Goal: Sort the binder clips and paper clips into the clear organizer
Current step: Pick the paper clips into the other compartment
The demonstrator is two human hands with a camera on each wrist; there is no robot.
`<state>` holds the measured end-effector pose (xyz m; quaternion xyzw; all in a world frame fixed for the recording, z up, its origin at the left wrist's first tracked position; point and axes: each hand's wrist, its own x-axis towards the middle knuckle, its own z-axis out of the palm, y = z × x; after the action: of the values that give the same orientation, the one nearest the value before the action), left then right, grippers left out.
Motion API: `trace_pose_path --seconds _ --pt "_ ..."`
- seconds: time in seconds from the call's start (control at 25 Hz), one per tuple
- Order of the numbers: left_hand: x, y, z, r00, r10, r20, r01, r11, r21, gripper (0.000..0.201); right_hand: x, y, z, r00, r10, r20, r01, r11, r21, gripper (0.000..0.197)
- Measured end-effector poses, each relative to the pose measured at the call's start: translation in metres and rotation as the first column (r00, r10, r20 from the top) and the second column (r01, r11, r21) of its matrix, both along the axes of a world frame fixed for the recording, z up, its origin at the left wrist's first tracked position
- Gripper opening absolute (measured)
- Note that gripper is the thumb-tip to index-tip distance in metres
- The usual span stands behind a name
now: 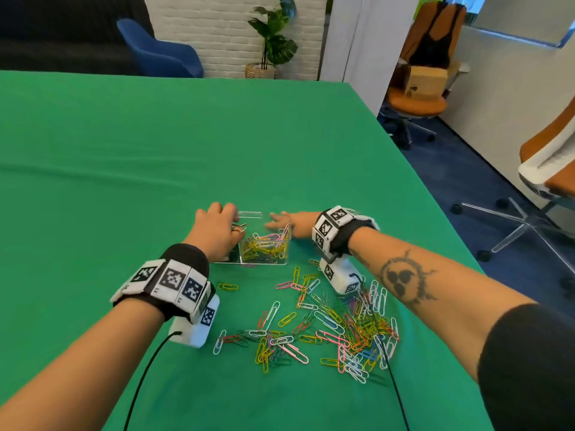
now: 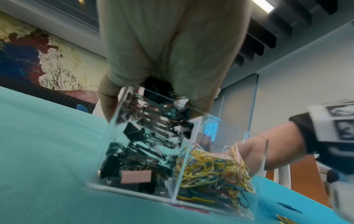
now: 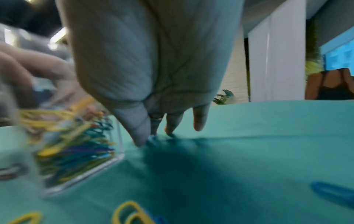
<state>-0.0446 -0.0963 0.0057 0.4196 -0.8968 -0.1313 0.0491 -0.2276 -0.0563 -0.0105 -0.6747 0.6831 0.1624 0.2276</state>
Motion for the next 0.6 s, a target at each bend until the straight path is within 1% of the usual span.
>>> trace_pose_path --seconds 0.12,0.16,0.2,0.24,0.28,0.32,0.36,0.4,0.44,0.48,0.52,0.56,0.6 --pt "0.000 0.000 -0.001 1.000 -0.004 0.004 0.004 1.000 0.001 0.030 -0.003 0.024 0.004 0.999 -0.041 -0.020 0.041 0.999 -0.006 0.057" --pt "0.000 0.000 -0.002 1.000 -0.004 0.005 0.004 1.000 -0.009 0.029 -0.003 0.039 0.003 0.998 -0.040 -0.040 0.040 0.999 0.017 0.055" --pt "-0.002 -0.001 -0.003 1.000 -0.004 0.005 0.004 1.000 -0.015 0.029 -0.004 0.057 0.002 0.998 -0.040 -0.050 0.044 0.996 0.074 0.054" --pt "-0.005 0.000 -0.004 1.000 -0.002 0.004 0.002 1.000 -0.018 0.030 -0.005 0.075 0.001 0.998 -0.057 -0.029 0.060 0.989 0.136 0.054" --pt "-0.010 0.000 -0.004 1.000 0.003 0.006 -0.003 1.000 -0.010 0.031 -0.005 0.093 0.004 0.995 -0.094 0.035 0.087 0.980 0.179 0.055" --pt "-0.015 0.002 -0.004 1.000 0.000 0.005 0.000 1.000 -0.004 0.031 -0.005 0.108 0.008 0.978 -0.156 0.136 0.130 0.974 0.184 0.055" --pt "-0.020 0.005 -0.004 1.000 -0.007 0.012 0.007 1.000 0.005 0.032 -0.004 0.121 0.014 0.941 -0.234 0.247 0.203 0.968 0.145 0.054" --pt "-0.025 0.009 -0.004 1.000 -0.018 0.020 0.018 1.000 0.004 0.033 -0.005 0.130 0.017 0.893 -0.302 0.335 0.299 0.952 0.063 0.053" --pt "-0.029 0.012 -0.002 0.999 -0.023 0.028 0.023 1.000 0.002 0.034 -0.006 0.139 0.018 0.865 -0.343 0.367 0.375 0.927 -0.016 0.053" --pt "-0.032 0.015 -0.002 0.999 -0.025 0.029 0.025 1.000 0.005 0.034 -0.005 0.149 0.017 0.868 -0.363 0.338 0.400 0.915 -0.045 0.055" --pt "-0.032 0.018 -0.001 0.999 -0.023 0.033 0.023 1.000 0.011 0.035 -0.002 0.159 0.013 0.897 -0.359 0.258 0.376 0.926 -0.018 0.060" --pt "-0.033 0.019 -0.001 0.999 -0.025 0.034 0.025 1.000 0.007 0.035 0.000 0.171 0.004 0.929 -0.331 0.163 0.327 0.944 0.050 0.066" --pt "-0.033 0.019 0.000 0.999 -0.028 0.044 0.028 1.000 -0.005 0.034 0.002 0.182 -0.004 0.949 -0.296 0.108 0.284 0.952 0.115 0.072"
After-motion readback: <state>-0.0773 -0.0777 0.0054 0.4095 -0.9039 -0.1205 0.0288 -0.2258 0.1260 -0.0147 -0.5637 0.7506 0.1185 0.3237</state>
